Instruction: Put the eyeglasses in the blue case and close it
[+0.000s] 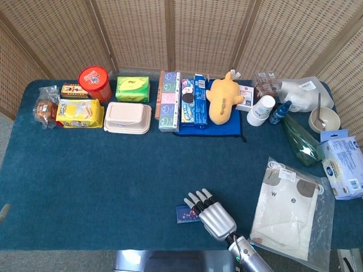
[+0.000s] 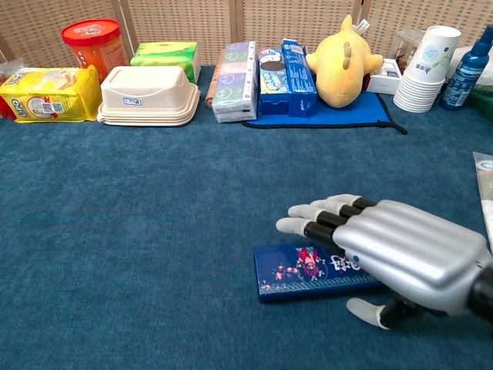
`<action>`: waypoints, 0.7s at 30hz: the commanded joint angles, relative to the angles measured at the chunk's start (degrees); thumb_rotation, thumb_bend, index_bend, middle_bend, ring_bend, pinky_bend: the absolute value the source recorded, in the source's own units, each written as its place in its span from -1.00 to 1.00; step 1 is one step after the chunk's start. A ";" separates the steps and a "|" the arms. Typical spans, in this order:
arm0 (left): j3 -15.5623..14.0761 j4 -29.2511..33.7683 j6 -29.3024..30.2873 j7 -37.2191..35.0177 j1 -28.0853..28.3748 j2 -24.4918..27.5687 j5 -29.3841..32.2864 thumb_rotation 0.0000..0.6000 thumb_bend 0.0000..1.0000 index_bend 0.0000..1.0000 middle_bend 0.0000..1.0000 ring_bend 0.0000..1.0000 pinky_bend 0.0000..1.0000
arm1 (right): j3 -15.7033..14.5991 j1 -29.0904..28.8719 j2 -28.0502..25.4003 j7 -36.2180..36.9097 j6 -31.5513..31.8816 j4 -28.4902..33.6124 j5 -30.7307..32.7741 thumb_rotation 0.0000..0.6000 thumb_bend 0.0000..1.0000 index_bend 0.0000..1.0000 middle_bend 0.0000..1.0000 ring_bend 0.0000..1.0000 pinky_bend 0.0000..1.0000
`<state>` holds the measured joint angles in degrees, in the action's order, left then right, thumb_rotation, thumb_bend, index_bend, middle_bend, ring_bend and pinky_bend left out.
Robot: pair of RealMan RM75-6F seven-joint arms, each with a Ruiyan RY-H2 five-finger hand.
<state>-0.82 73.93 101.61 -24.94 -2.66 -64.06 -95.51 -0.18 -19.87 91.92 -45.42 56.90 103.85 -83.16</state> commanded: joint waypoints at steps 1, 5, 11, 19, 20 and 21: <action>-0.02 -0.18 -0.15 -0.14 0.00 -0.11 0.11 1.00 -0.38 -0.90 -0.88 -1.00 -1.00 | 1.86 -2.44 -0.25 -2.09 -2.41 0.99 3.68 1.00 -0.34 -1.00 -0.98 -1.00 -0.87; -0.01 -0.54 -0.41 -0.45 -0.01 -0.35 0.38 1.00 -0.39 -0.90 -0.88 -1.00 -1.00 | 3.10 -4.43 -0.07 -3.06 -3.57 1.84 7.00 1.00 -0.35 -0.92 -0.71 -0.83 -0.79; -0.05 -1.06 -0.99 -0.71 0.15 -0.75 0.59 1.00 -0.38 -0.90 -0.88 -1.00 -1.00 | 4.05 -6.61 0.92 -2.81 -4.07 1.44 11.03 1.00 -0.40 -0.14 -0.18 -0.28 -0.36; -0.03 -1.32 -1.32 -0.99 0.27 -0.94 0.75 1.00 -0.39 -0.90 -0.88 -1.00 -1.00 | 6.21 -8.53 1.01 1.43 -1.71 0.95 11.55 1.00 -0.40 0.13 0.04 0.01 -0.22; -0.05 -1.30 -1.37 -0.97 0.29 -0.95 0.74 1.00 -0.39 -0.90 -0.88 -1.00 -1.00 | 6.38 -8.69 0.87 1.74 -1.57 0.94 11.50 1.00 -0.40 0.13 0.04 0.01 -0.22; -0.06 -1.25 -1.44 -0.93 0.33 -0.97 0.71 1.00 -0.39 -0.90 -0.88 -1.00 -1.00 | 6.70 -8.90 0.66 2.18 -1.30 0.94 11.47 1.00 -0.41 0.14 0.04 0.01 -0.22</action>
<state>-0.88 72.68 100.17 -25.87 -2.33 -65.03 -94.80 6.14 -28.42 92.87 -43.73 55.26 104.80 -71.57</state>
